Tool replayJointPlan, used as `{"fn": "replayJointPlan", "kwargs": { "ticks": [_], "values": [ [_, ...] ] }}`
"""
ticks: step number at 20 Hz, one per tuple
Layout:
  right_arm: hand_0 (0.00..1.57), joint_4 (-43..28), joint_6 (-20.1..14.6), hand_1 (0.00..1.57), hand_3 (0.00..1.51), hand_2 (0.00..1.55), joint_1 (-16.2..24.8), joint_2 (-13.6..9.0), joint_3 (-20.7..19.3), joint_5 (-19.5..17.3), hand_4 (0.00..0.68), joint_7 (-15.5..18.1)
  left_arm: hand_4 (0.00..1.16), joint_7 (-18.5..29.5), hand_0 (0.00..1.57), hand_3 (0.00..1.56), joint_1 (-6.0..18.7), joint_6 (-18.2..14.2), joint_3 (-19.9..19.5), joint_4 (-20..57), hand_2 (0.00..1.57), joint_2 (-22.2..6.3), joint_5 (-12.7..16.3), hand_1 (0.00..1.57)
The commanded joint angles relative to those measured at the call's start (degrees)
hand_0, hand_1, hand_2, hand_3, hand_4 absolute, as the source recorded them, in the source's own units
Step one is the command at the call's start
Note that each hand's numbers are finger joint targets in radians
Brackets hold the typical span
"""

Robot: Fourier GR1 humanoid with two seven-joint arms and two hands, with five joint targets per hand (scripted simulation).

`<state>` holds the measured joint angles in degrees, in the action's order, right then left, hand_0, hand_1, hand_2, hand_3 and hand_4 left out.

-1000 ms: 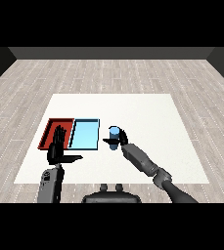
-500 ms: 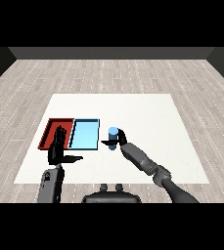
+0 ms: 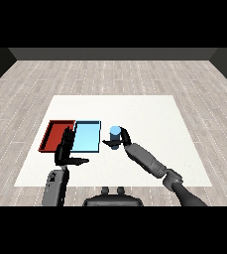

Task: Pick the blue can and put it in the blue box

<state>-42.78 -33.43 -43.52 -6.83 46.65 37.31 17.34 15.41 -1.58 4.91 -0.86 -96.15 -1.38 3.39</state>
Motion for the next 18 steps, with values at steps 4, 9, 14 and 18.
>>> {"fn": "replayJointPlan", "kwargs": {
  "ticks": [4,9,14,18],
  "values": [
    [1.53,-18.79,-2.60,1.53,1.42,1.48,3.20,-10.75,-1.22,-3.90,0.584,-5.84,0.00,-5.93,0.00,0.00,3.55,-5.12,10.04,-3.03,0.00,1.33,-4.50,0.00],
    [1.50,-35.11,-5.65,1.50,1.40,1.47,10.15,-18.18,-1.62,-8.79,0.581,-10.13,0.00,-7.70,0.00,0.00,6.96,-7.22,10.58,0.66,0.00,1.37,-3.06,0.00],
    [1.50,-34.69,-2.93,1.50,1.40,1.47,9.78,-14.03,-7.22,-14.51,0.590,-13.43,0.00,-9.39,0.00,0.00,5.28,-9.72,13.76,-2.16,0.00,1.38,-3.46,0.00],
    [1.50,-33.55,-1.17,1.50,1.40,1.47,7.24,-11.93,-10.02,-17.71,0.590,-15.31,0.00,-9.63,0.00,0.00,13.17,-10.97,13.04,4.60,0.00,1.38,-1.96,0.00]
  ]
}}
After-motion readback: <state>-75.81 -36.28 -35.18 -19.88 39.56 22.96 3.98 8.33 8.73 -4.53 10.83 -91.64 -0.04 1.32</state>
